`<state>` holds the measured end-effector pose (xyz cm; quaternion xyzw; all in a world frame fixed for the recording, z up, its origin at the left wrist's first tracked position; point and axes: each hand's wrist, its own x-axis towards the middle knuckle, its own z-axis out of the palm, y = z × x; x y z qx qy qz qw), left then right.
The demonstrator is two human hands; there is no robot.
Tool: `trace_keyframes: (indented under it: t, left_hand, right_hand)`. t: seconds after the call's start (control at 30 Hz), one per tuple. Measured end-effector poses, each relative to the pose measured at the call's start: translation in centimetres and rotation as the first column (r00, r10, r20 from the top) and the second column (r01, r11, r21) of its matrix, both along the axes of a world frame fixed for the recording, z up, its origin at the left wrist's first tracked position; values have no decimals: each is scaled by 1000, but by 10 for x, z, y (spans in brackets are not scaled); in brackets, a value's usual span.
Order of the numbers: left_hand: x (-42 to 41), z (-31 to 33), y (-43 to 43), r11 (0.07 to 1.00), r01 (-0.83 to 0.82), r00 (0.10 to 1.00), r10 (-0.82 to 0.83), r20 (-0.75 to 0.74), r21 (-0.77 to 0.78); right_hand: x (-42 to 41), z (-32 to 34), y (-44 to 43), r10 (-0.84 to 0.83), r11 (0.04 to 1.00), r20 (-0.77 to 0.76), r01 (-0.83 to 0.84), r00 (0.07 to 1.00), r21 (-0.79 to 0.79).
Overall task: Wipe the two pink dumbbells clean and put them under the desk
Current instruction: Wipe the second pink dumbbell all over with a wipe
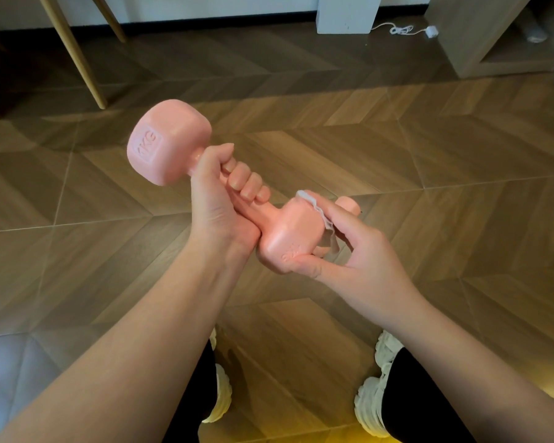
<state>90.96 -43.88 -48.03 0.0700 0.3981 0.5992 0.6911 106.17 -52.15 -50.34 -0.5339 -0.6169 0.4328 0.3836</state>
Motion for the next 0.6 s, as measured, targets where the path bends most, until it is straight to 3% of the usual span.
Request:
trace_keyframes:
  t: [0.1, 0.17, 0.23, 0.33, 0.4, 0.47, 0.53, 0.6]
  left_hand:
    - [1, 0, -1, 1000, 10, 1000, -10, 3, -8]
    - [2, 0, -1, 1000, 9, 1000, -9, 10, -11]
    - [2, 0, 0, 1000, 8, 1000, -8, 11, -16]
    - [0, -1, 0, 1000, 0, 1000, 0, -6, -21]
    - [-1, -1, 1, 1000, -6, 1000, 6, -11, -22]
    - [-1, -2, 1, 999, -15, 1000, 15, -4, -36]
    - [0, -2, 1, 998, -25, 1000, 25, 7, -58]
    - [1, -2, 1, 995, -38, 999, 40, 16, -91]
  right_hand:
    - [-4, -2, -3, -19, 941, 211, -54, 977, 335]
    - [-4, -5, -3, -26, 880, 270, -106, 962, 463]
    - [-2, -7, -2, -10, 894, 276, -115, 961, 434]
    - [1, -5, 0, 25, 982, 194, -61, 981, 181]
    - [3, -4, 2, 43, 992, 157, -61, 987, 113]
    - [1, -5, 3, 37, 964, 241, -98, 970, 247]
    - [-4, -5, 1, 2, 880, 334, -160, 942, 448]
    - [-5, -6, 1, -37, 817, 378, -190, 925, 545]
